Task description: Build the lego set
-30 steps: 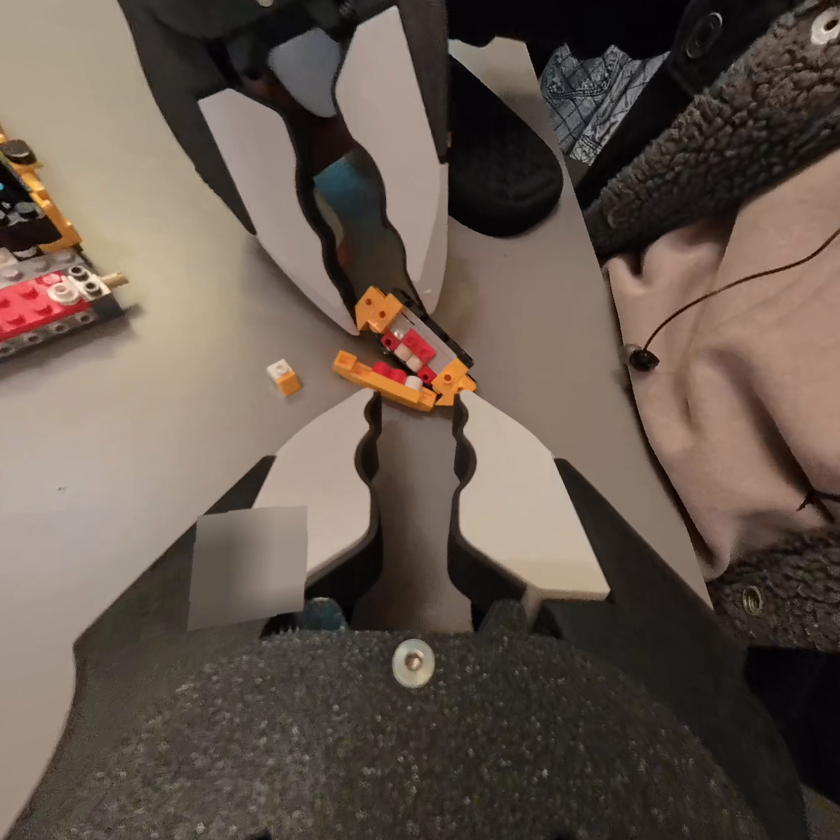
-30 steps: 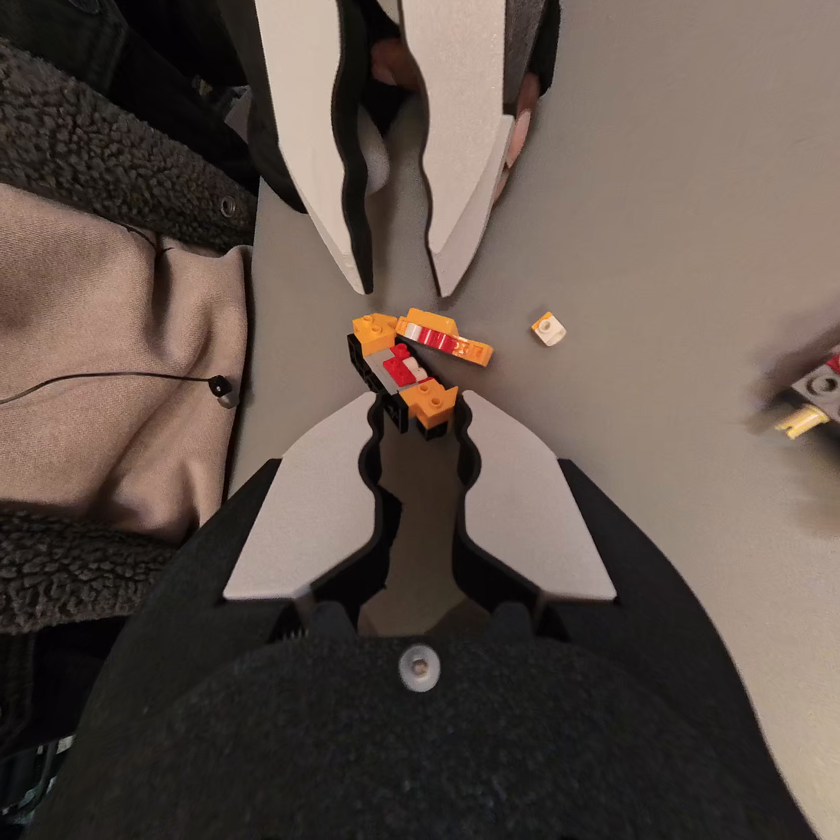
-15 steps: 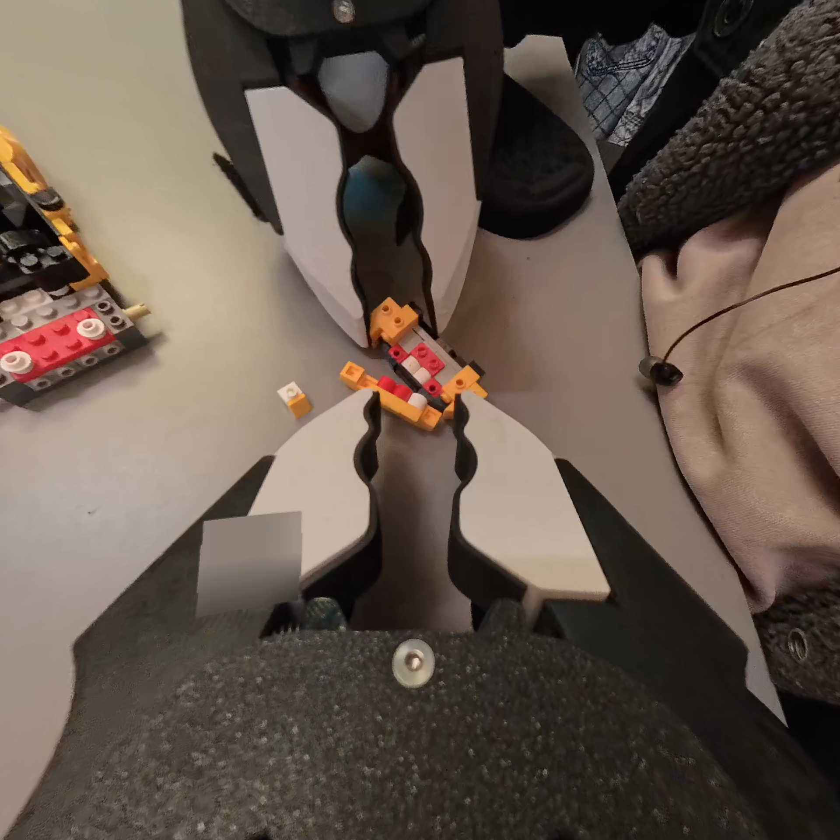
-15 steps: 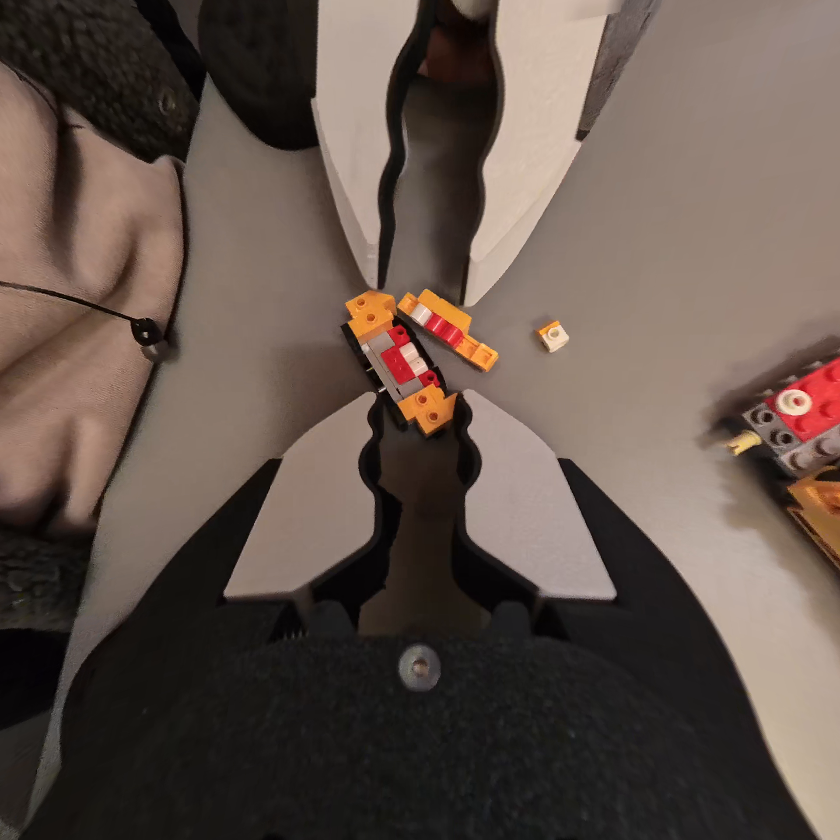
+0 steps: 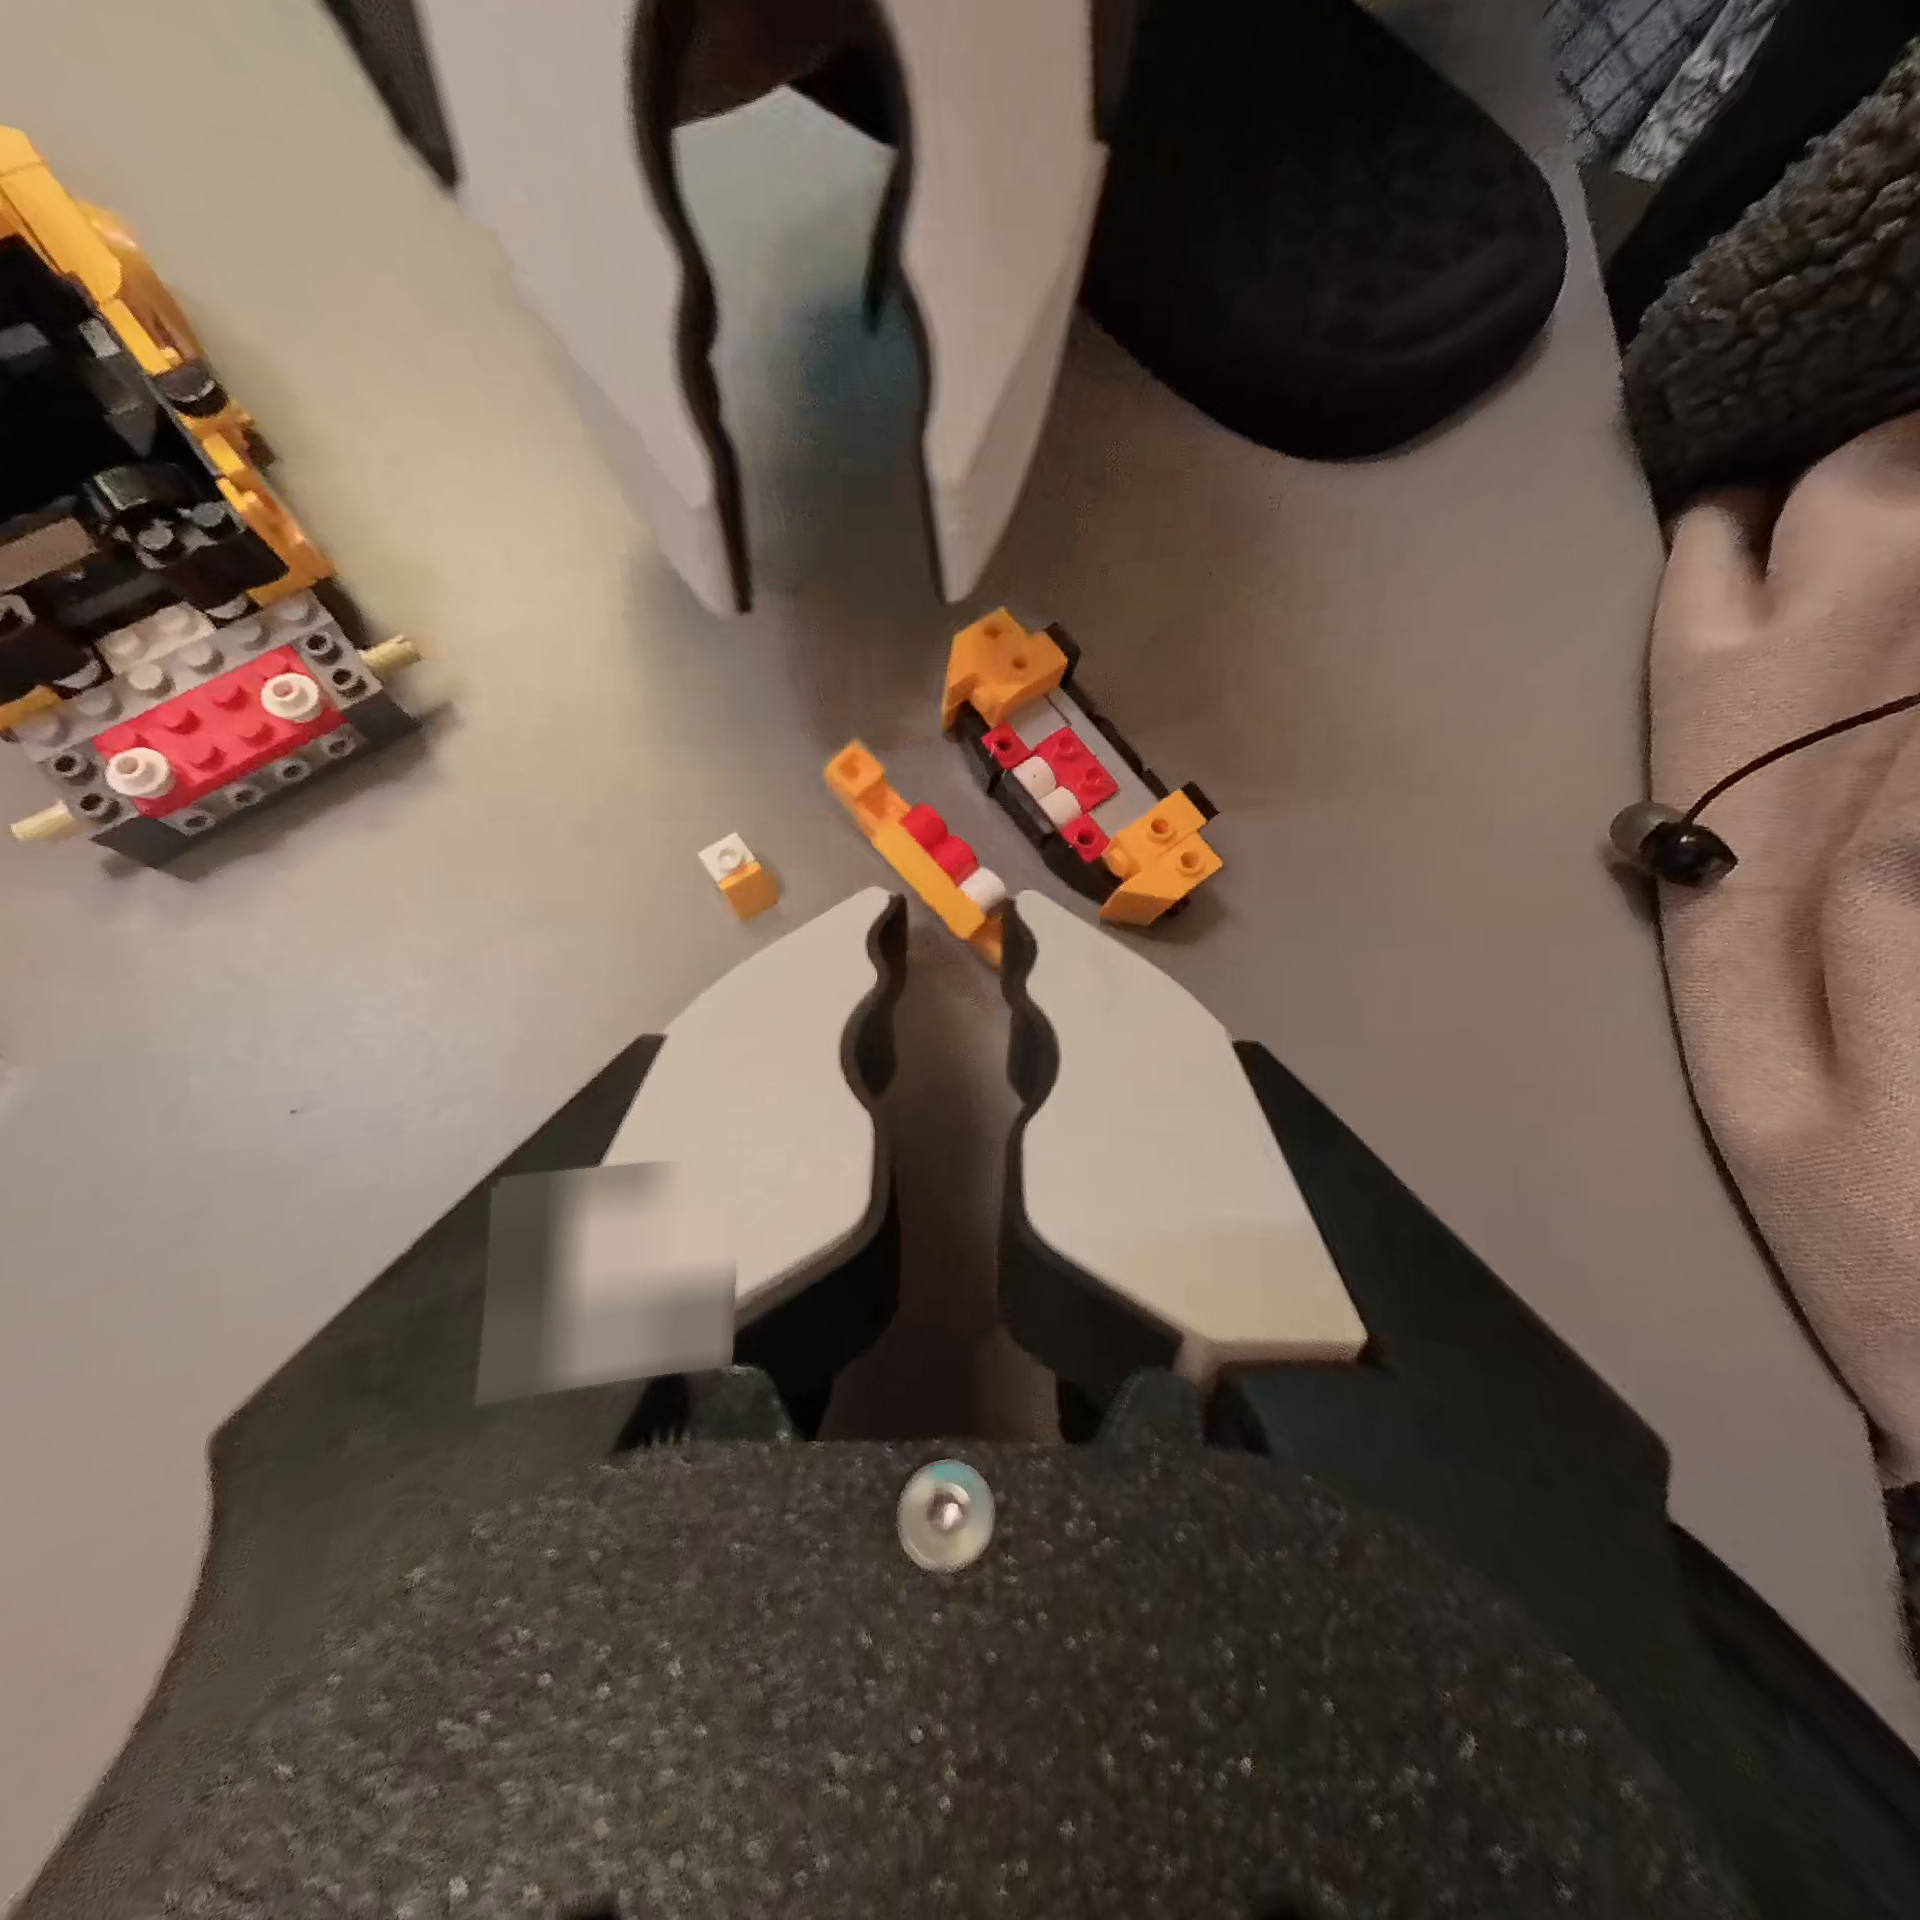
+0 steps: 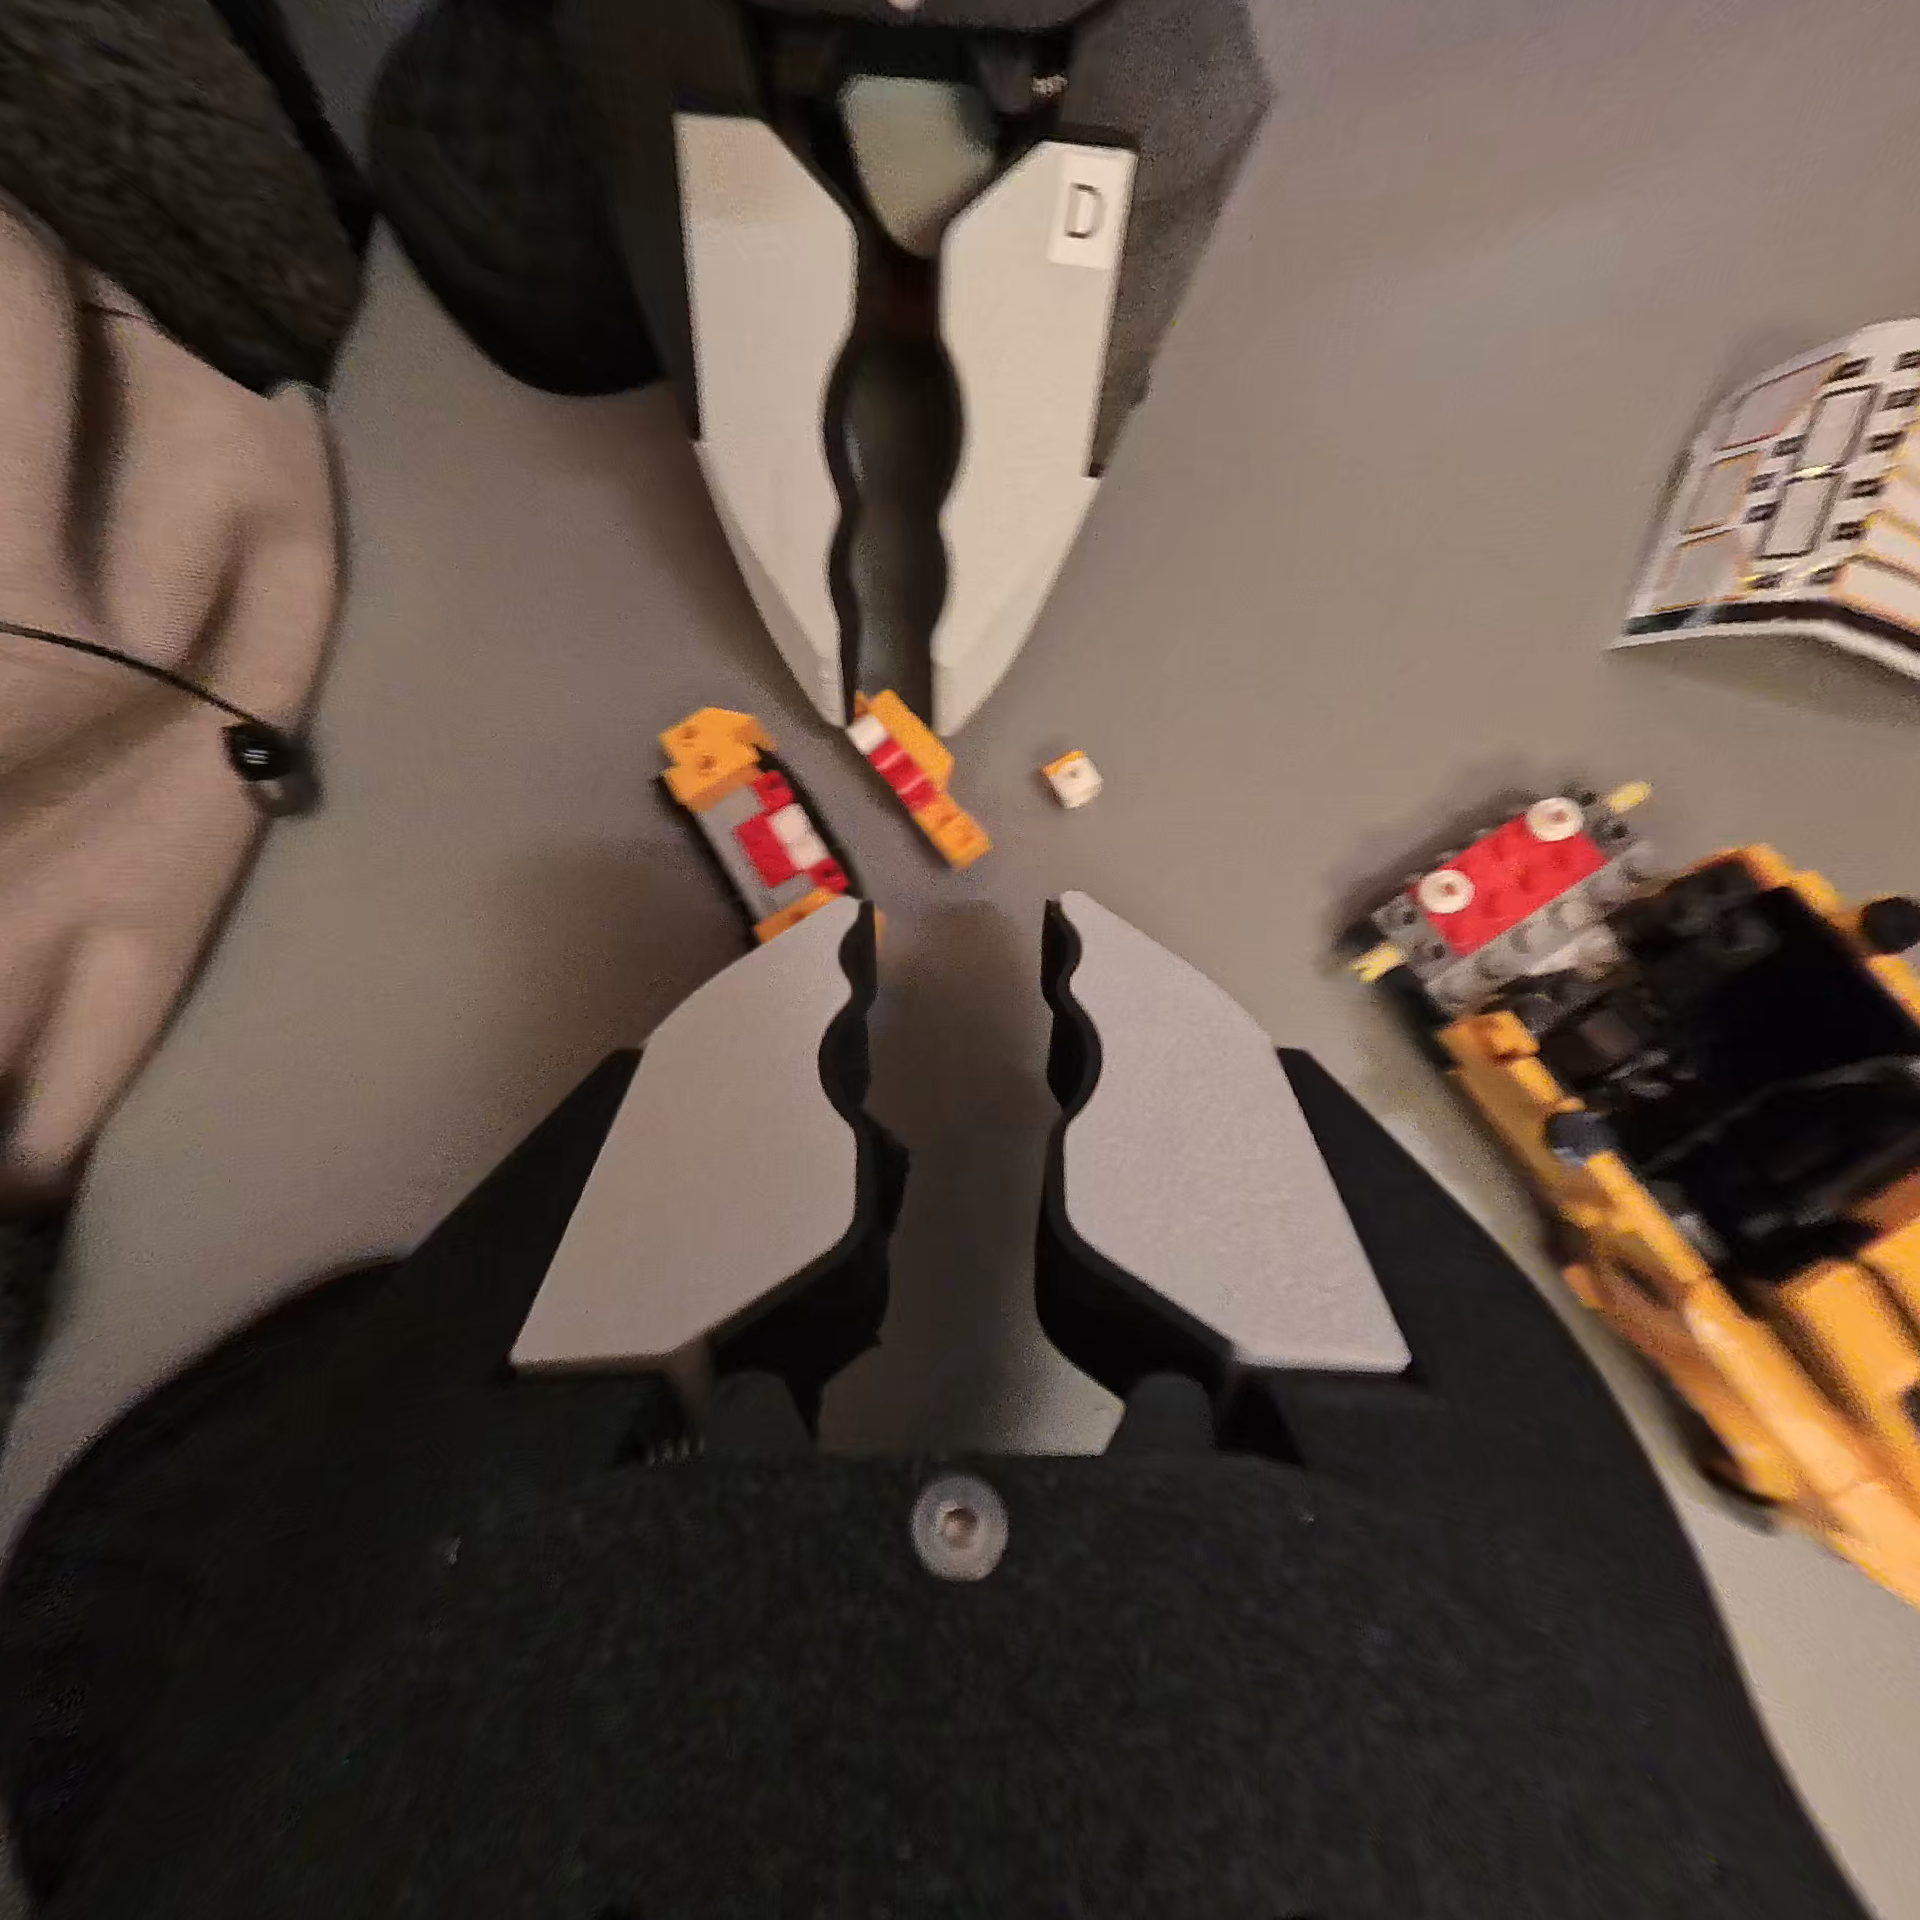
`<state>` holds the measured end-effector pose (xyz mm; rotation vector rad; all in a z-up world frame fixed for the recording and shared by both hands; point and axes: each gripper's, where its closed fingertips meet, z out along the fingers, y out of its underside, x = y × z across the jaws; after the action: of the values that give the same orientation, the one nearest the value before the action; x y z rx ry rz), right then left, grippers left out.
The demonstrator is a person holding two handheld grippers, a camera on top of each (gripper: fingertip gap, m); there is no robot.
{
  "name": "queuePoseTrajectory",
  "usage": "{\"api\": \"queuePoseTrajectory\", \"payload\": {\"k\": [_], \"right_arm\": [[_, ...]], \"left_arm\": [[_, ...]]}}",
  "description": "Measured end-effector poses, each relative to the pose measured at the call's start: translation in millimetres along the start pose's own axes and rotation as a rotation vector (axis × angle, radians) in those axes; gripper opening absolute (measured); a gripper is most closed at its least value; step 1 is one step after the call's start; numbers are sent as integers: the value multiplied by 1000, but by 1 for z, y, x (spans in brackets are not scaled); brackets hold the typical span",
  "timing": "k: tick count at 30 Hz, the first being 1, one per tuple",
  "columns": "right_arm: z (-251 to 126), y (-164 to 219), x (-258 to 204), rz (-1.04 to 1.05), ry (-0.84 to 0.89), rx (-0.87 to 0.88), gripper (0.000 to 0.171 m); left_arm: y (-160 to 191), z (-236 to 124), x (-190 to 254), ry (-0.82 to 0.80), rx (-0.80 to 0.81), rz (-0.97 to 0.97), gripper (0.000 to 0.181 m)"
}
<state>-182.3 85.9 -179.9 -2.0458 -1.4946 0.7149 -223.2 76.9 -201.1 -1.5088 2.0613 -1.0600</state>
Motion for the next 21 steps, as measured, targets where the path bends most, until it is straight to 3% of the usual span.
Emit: {"api": "queuePoseTrajectory", "payload": {"k": [4,13,15,17,21], "right_arm": [[19,0,22,-93,35,-88,30],[38,-3,30,-200,-31,-186,26],[40,-5,29,-208,-36,-181,20],[40,-5,30,-218,-27,-185,3],[32,-7,26,-132,-62,-121,0]], "left_arm": [[6,-3,-1,2,-18,42,9],[6,-11,-2,25,8,38,17],[2,-11,2,51,35,29,18],[0,-10,1,43,43,23,18],[-2,-15,-14,-36,70,9,17]]}}
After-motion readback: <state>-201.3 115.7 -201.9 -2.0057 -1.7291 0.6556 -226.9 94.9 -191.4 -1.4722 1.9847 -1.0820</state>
